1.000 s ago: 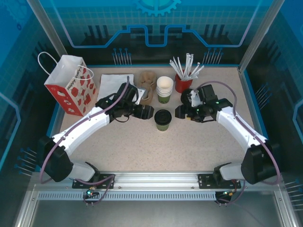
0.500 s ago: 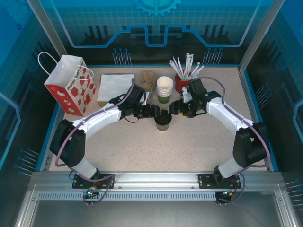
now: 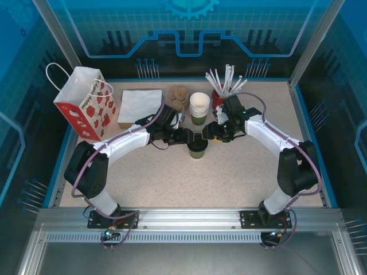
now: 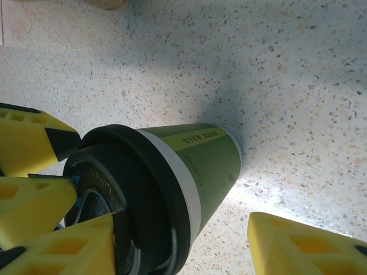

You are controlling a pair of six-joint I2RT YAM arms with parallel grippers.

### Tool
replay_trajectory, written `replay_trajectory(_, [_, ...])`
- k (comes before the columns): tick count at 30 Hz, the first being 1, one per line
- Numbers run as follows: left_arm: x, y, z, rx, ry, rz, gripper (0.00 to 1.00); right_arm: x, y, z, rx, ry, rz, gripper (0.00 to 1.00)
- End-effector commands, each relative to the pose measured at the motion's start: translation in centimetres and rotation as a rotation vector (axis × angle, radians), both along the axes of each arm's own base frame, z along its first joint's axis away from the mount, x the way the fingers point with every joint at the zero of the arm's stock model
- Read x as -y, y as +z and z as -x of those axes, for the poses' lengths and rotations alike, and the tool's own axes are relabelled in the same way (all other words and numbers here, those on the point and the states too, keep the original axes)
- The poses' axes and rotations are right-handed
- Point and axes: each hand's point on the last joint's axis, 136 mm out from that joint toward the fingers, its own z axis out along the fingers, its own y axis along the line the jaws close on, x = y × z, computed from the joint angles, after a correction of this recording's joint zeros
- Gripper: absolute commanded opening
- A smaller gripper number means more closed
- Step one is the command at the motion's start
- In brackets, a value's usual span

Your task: Pack the takeout coffee

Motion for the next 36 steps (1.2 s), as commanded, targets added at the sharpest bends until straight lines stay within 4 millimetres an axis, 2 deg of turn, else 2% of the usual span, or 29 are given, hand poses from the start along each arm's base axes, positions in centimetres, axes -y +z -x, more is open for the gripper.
replay_trajectory(1, [-0.4, -0.7, 0.4, -0.039, -0.013, -0.025, 0.56, -0.1, -0.6, 0.7, -0.031, 0.025, 0.042, 0.57])
replay_trajectory(18, [-1.2, -2.0, 1.5, -0.077, -0.016, -0.070, 0.56, 1.6, -4.1, 3.2, -0.160, 0.049, 0.140, 0.48])
replay_trajectory(36, [-2.1, -4.5, 2.7, -0.152, -0.004, -0.120, 0.53, 2.5, -6.8, 5.1, -0.251, 0.078, 0.189, 0.43])
